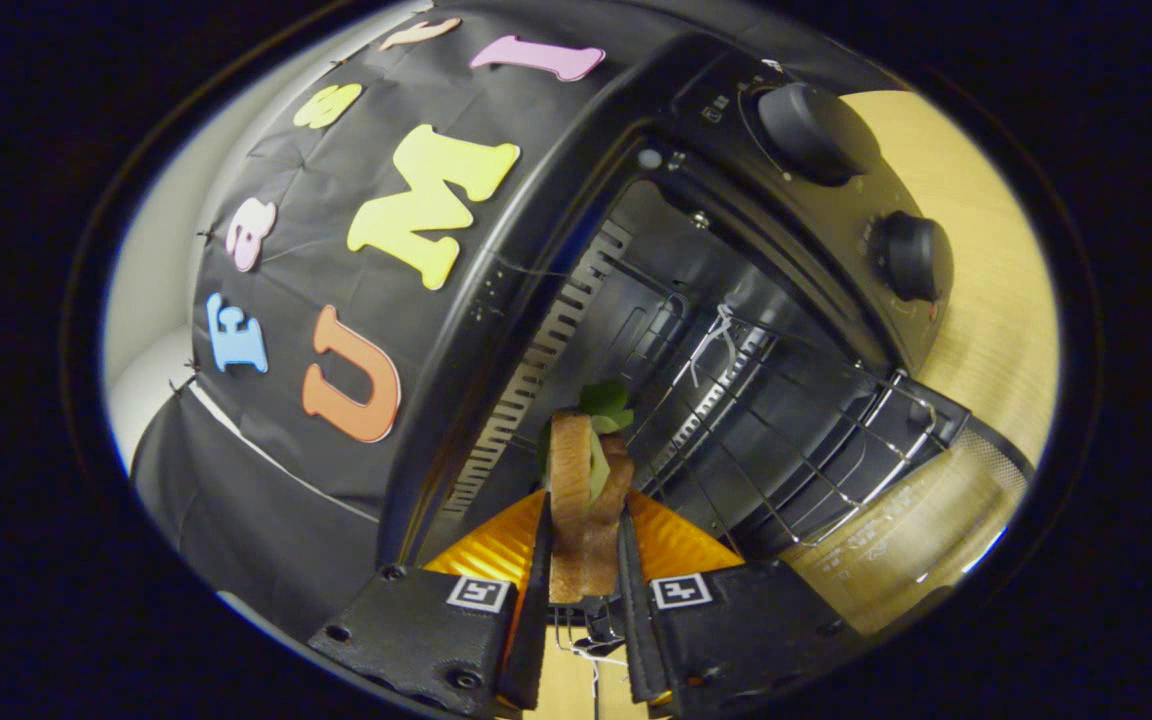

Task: Open the toaster oven, put the food inside, and close the toaster oven door.

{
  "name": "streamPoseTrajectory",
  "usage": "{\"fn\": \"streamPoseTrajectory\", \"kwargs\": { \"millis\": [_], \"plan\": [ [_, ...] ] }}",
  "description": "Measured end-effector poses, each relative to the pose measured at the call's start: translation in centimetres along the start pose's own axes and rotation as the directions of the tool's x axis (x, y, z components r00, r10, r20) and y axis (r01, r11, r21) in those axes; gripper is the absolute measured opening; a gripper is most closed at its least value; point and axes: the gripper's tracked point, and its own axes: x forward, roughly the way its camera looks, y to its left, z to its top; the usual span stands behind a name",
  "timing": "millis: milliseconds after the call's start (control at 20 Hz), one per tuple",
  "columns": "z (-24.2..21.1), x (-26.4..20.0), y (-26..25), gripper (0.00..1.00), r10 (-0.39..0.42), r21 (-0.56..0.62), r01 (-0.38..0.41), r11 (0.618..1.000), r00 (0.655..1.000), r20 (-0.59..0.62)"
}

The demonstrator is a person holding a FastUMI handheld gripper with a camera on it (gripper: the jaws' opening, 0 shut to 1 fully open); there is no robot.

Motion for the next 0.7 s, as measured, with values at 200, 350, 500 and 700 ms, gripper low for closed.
{"fn": "streamPoseTrajectory", "kwargs": {
  "millis": [200, 350, 500, 700],
  "plan": [
    [0.3, 0.0, -0.2, 0.48, -0.037, -0.163, 0.034, 0.986, 0.999, -0.019],
    [0.6, 0.0, -1.1, 0.59, -0.121, -0.298, 0.117, 0.947, 0.993, 0.003],
    [1.3, -0.1, -1.5, 0.73, -0.177, -0.393, 0.18, 0.902, 0.983, 0.045],
    [3.0, -0.4, -1.7, 0.93, -0.221, -0.59, 0.261, 0.764, 0.965, 0.141]
  ]
}}
